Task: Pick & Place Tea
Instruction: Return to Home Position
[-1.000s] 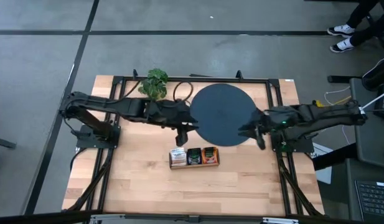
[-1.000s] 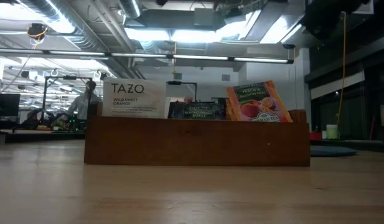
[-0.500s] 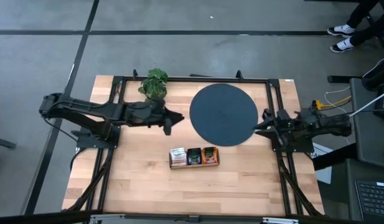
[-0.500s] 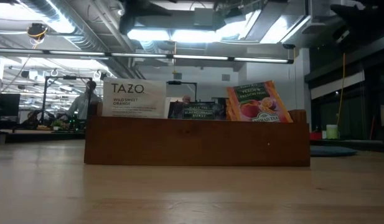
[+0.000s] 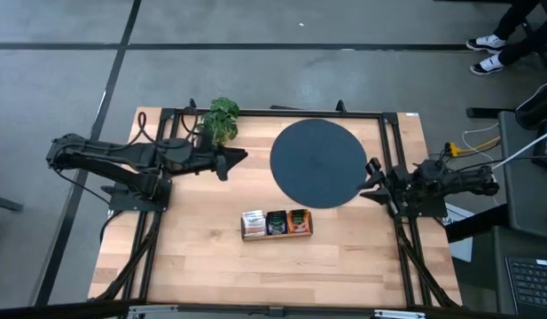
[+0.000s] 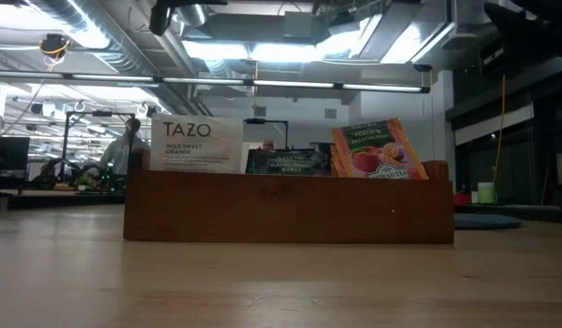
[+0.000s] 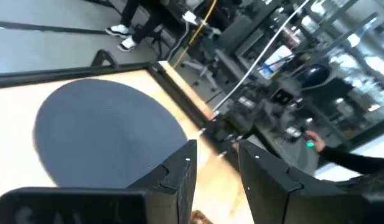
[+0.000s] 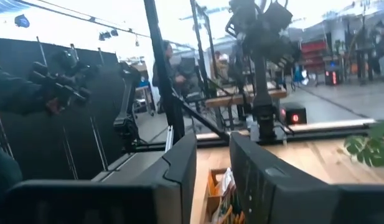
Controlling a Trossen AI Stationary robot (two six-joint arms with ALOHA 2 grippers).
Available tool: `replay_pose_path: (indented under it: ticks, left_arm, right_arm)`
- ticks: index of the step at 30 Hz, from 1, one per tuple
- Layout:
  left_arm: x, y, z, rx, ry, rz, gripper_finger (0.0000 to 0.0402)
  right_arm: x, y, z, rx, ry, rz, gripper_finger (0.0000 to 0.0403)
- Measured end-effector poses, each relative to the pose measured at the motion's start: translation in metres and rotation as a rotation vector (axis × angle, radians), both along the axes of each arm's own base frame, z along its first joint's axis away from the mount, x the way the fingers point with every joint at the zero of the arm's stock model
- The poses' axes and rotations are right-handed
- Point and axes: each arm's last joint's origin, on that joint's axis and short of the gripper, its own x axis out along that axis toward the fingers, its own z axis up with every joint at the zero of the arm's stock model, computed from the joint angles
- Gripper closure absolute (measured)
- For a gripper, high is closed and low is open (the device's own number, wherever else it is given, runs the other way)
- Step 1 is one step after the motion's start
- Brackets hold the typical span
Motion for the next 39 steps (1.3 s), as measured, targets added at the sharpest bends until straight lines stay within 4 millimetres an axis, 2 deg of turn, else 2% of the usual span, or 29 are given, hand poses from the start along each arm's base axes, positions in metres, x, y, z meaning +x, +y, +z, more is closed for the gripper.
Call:
replay_pose_path:
  ticks: [7, 17, 21, 27, 30, 33, 36, 39]
  left_arm:
    - [-0.002, -0.002, 0.002, -0.085, -0.035, -0.067, 0.0288]
    - [-0.002, -0.005, 0.001, -0.324, -0.075, -0.12, 0.0288]
    - [-0.003, -0.006, 0.0, -0.268, -0.045, -0.135, 0.0288]
    - [-0.007, -0.006, -0.011, -0.176, 0.097, -0.136, 0.0288]
    - [-0.005, -0.007, -0.015, -0.09, 0.084, -0.166, 0.0288]
    - [-0.001, -0.013, -0.033, -0.002, -0.001, -0.245, 0.0288]
    - [-0.006, -0.019, -0.072, -0.007, -0.043, -0.299, 0.0288]
    - [-0.022, -0.023, -0.109, 0.004, -0.12, -0.329, 0.0288]
  right_arm:
    - [0.006, 0.001, -0.019, -0.021, -0.1, -0.006, 0.0337]
    - [0.011, -0.002, -0.038, -0.091, 0.098, -0.134, 0.0361]
    - [0.011, -0.003, -0.044, -0.077, 0.165, -0.184, 0.0361]
    - [0.012, -0.004, -0.044, -0.134, 0.159, -0.206, 0.0361]
    - [0.012, -0.004, -0.044, -0.135, 0.159, -0.208, 0.0361]
    - [0.012, -0.004, -0.044, -0.133, 0.159, -0.207, 0.0361]
    - [0.012, -0.004, -0.044, -0.134, 0.16, -0.207, 0.0361]
    - [0.012, -0.004, -0.044, -0.134, 0.16, -0.207, 0.0361]
